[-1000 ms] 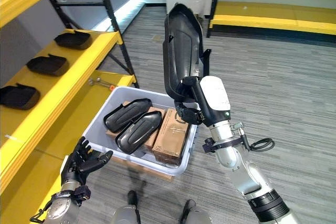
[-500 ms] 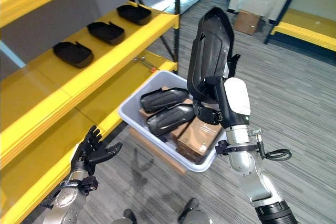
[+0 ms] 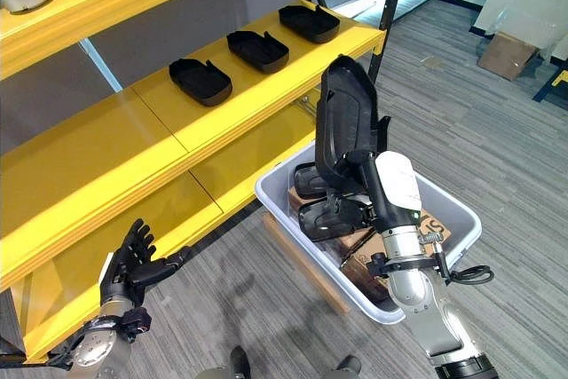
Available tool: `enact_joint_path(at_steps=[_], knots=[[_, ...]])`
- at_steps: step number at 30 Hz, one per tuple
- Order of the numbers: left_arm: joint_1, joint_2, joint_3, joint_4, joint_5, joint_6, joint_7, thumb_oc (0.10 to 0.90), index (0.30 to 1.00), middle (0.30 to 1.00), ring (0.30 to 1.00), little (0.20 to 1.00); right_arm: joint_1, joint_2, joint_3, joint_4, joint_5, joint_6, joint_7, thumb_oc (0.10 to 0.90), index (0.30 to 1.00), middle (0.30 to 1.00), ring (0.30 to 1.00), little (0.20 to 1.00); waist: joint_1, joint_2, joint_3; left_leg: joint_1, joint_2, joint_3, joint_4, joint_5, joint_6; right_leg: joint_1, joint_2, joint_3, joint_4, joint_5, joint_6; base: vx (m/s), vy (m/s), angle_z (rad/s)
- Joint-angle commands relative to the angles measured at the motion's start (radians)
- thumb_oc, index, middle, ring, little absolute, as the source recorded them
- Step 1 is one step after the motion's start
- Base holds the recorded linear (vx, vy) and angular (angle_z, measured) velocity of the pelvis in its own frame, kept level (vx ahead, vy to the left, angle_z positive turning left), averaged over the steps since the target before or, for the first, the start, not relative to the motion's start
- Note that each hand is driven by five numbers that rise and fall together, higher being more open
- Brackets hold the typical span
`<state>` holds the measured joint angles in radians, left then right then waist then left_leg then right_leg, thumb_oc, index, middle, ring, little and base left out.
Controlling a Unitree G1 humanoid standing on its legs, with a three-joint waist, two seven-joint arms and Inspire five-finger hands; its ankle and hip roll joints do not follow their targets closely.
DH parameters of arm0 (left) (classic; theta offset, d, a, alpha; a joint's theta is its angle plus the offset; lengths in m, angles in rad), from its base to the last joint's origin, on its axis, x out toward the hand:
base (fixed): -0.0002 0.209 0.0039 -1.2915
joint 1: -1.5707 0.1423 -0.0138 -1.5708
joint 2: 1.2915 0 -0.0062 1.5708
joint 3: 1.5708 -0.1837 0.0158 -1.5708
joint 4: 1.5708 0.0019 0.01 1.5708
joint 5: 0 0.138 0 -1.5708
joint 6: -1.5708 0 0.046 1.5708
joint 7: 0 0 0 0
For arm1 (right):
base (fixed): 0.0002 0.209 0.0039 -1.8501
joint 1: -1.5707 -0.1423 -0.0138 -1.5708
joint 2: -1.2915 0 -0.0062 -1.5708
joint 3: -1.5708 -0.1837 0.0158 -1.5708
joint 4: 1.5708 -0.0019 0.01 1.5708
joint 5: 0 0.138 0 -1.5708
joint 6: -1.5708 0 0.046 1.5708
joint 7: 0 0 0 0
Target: Move parts from the plastic box to the shelf.
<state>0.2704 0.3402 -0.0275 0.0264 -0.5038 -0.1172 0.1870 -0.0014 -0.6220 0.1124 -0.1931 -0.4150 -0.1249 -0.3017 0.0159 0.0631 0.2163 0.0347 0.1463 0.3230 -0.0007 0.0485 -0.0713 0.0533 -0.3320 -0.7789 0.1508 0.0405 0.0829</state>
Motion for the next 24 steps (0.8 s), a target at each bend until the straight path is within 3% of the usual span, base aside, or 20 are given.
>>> enact_joint_path(at_steps=[1, 8, 13, 15, 16, 17, 18, 20, 22, 24], knots=[[-0.03, 0.066, 0.081, -0.114, 0.028, -0.117, -0.008, 0.9, 1.0, 1.0, 1.0, 1.0, -0.107, -0.004, -0.071, -0.141, -0.012, -0.079, -0.054, 0.4, 0.3, 0.3, 0.3, 0.3, -0.001, -0.037, -0.069, 0.021, 0.021, 0.039, -0.02, -0.043, -0.009, 0.079, -0.051, 0.017, -0.044, -0.001, 0.084, 0.01, 0.107, 0.11], [-0.014, 0.063, 0.088, -0.121, 0.049, -0.116, 0.003, 0.9, 1.0, 1.0, 1.0, 1.0, -0.118, 0.032, -0.035, -0.128, -0.022, -0.071, -0.036, 0.4, 0.3, 0.3, 0.3, 0.3, 0.017, -0.059, -0.068, 0.031, -0.072, -0.007, -0.068, -0.072, 0.046, 0.088, -0.118, 0.011, -0.047, 0.1, 0.142, 0.01, 0.181, 0.21], [-0.001, 0.067, 0.1, -0.129, 0.065, -0.114, -0.001, 0.9, 1.0, 1.0, 1.0, 1.0, -0.121, 0.053, -0.016, -0.119, -0.032, -0.066, -0.025, 0.4, 0.3, 0.3, 0.3, 0.3, 0.024, -0.061, -0.065, 0.041, -0.119, -0.038, -0.081, -0.092, 0.078, 0.078, -0.154, 0.058, -0.027, 0.139, 0.156, 0.01, 0.14, 0.19], [-0.008, 0.076, 0.091, -0.129, 0.074, -0.111, -0.003, 0.9, 1.0, 1.0, 1.0, 1.0, -0.111, 0.072, -0.014, -0.11, -0.042, -0.059, -0.025, 0.4, 0.3, 0.3, 0.3, 0.3, 0.021, -0.062, -0.062, 0.053, -0.155, -0.074, -0.082, -0.108, 0.108, 0.06, -0.189, 0.109, 0.063, 0.146, 0.154, 0.07, 0.242, 0.23], [-0.015, 0.084, 0.08, -0.125, 0.073, -0.111, -0.002, 0.9, 1.0, 1.0, 1.0, 1.0, -0.108, 0.073, -0.014, -0.109, -0.043, -0.058, -0.024, 0.4, 0.3, 0.3, 0.3, 0.3, 0.003, -0.062, -0.057, 0.058, -0.161, -0.092, -0.083, -0.11, 0.113, 0.043, -0.178, 0.174, 0.091, 0.151, 0.148, 0.05, 0.147, 0.65], [-0.024, 0.091, 0.075, -0.119, 0.072, -0.114, 0.001, 0.9, 1.0, 1.0, 1.0, 1.0, -0.105, 0.077, -0.015, -0.108, -0.043, -0.06, -0.023, 0.4, 0.3, 0.3, 0.3, 0.3, -0.01, -0.059, -0.048, 0.065, -0.164, -0.103, -0.085, -0.114, 0.119, -0.009, -0.155, 0.287, 0.136, 0.136, 0.134, -0.04, 0.203, 0.9], [-0.041, 0.098, 0.053, -0.109, 0.068, -0.115, -0.002, 0.9, 1.0, 1.0, 1.0, 1.0, -0.102, 0.076, -0.015, -0.112, -0.042, -0.066, -0.024, 0.4, 0.3, 0.3, 0.3, 0.3, -0.056, -0.039, -0.026, 0.069, -0.163, -0.13, -0.087, -0.087, 0.13, -0.119, -0.02, 0.49, 0.183, 0.062, 0.069, -0.04, 0.202, 1.13], [-0.054, 0.098, 0.051, -0.108, 0.079, -0.11, -0.009, 0.9, 1.0, 1.0, 1.0, 1.0, -0.097, 0.078, -0.022, -0.118, -0.038, -0.073, -0.032, 0.4, 0.3, 0.3, 0.3, 0.3, -0.069, -0.027, -0.014, 0.086, -0.169, -0.155, -0.086, -0.087, 0.132, -0.195, 0.06, 0.576, 0.217, 0.008, 0.043, 0.01, 0.116, 0.69], [-0.083, 0.099, 0.036, -0.102, 0.087, -0.113, -0.016, 0.9, 1.0, 1.0, 1.0, 1.0, -0.093, 0.082, -0.03, -0.122, -0.027, -0.085, -0.036, 0.4, 0.3, 0.3, 0.3, 0.3, -0.1, -0.032, 0.003, 0.101, -0.177, -0.201, -0.08, -0.091, 0.129, -0.255, 0.119, 0.657, 0.165, 0.016, 0.045, 0.05, -0.03, 0.29], [-0.093, 0.098, 0.032, -0.098, 0.086, -0.116, -0.016, 0.9, 1.0, 1.0, 1.0, 1.0, -0.096, 0.083, -0.033, -0.126, -0.026, -0.089, -0.039, 0.4, 0.3, 0.3, 0.3, 0.3, -0.107, -0.034, 0.008, 0.106, -0.179, -0.214, -0.075, -0.095, 0.127, -0.273, 0.127, 0.677, 0.134, 0.033, 0.052, 0.04, -0.049, 0.66]])
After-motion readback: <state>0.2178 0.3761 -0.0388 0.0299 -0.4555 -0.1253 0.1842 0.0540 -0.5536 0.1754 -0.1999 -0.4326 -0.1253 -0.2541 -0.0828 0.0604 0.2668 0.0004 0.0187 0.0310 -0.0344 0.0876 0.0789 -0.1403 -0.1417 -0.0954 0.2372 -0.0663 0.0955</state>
